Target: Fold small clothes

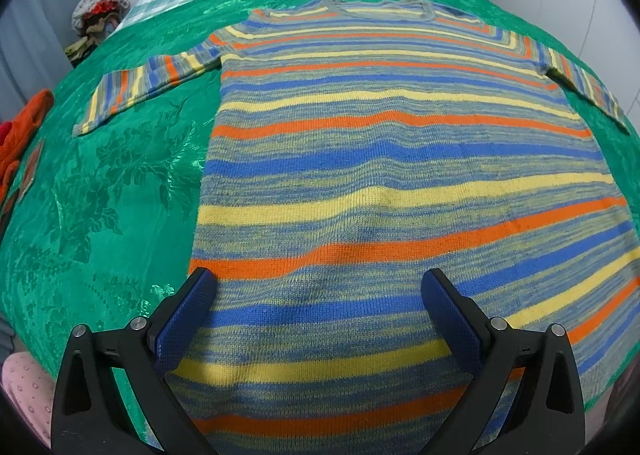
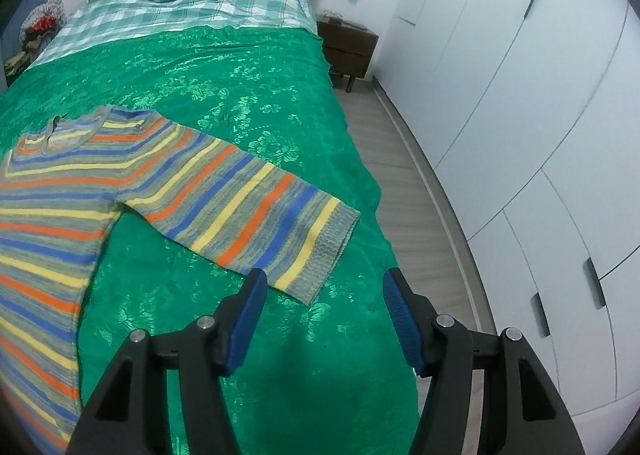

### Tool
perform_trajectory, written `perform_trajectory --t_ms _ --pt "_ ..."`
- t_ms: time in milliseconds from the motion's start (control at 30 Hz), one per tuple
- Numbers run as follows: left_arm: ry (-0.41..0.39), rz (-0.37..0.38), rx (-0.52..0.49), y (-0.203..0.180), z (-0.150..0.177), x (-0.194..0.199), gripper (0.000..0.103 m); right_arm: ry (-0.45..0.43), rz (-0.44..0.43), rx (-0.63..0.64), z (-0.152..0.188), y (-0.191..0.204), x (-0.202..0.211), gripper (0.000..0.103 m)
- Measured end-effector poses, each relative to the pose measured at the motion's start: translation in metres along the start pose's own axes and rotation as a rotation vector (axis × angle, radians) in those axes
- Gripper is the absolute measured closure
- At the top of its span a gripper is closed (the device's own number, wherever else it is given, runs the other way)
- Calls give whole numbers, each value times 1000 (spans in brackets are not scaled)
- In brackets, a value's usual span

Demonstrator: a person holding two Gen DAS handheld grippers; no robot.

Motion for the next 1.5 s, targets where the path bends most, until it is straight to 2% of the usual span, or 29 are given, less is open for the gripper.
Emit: perform_trajectory --t_ms 433,533,567,633,700,767,833,900,1000,1100,1133,1167,1200,1267,1333,1433,1500 --pt "-4 -7 -1 0 0 0 0 2 11 22 -1 0 -2 43" --pt "11 -27 -11 -3 -1 -3 0 2 -31 0 -1 -2 -6 43" --pt "16 -28 -17 -4 -2 -3 0 11 -74 -46 -2 -8 -9 43" --pt "26 -20 -15 -3 -4 -4 0 38 -232 -242 0 -26 -17 43" --pt "22 -1 -1 0 -4 -5 0 68 -466 -528 9 -45 -29 43" --pt "15 4 1 0 -3 -5 0 146 -642 -723 24 -46 -46 43" --pt "7 1 1 -1 -2 -5 0 251 -789 -843 42 -31 -67 43" --pt "5 -1 4 -1 -2 -5 0 268 -836 -931 53 -21 -85 43" --pt "6 5 1 0 -1 -5 0 156 -768 -1062 53 -35 -112 52" --pt "6 13 -2 0 -1 -5 0 40 -732 -1206 55 -44 -133 65" --pt "5 14 -2 0 -1 -5 0 28 -724 -1221 54 -42 -137 77" --pt "5 16 -2 0 -1 -5 0 31 -709 -1210 52 -41 -138 92" --pt "4 18 -3 0 -1 -4 0 48 -683 -1179 49 -40 -138 98" --pt "0 19 -1 0 -1 -4 0 36 -598 -1095 35 -45 -125 99" --pt "-16 17 1 0 0 -4 0 -33 -533 -954 -1 -51 -93 99" --pt "-30 14 2 -1 1 -3 0 -129 -543 -738 -65 -32 -45 99" --pt "-30 23 4 0 1 -2 0 -169 -598 -573 -113 3 -12 99"
Point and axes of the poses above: each gripper's, at about its wrist camera, not at the fingertips, and x roughly against the way its jaws point, y to its left, z to its underside, the point moved 5 cm from there along -x, roughly the way its jaws point, and after that the axes turned 2 degrees about x, right-handed, at the moved point
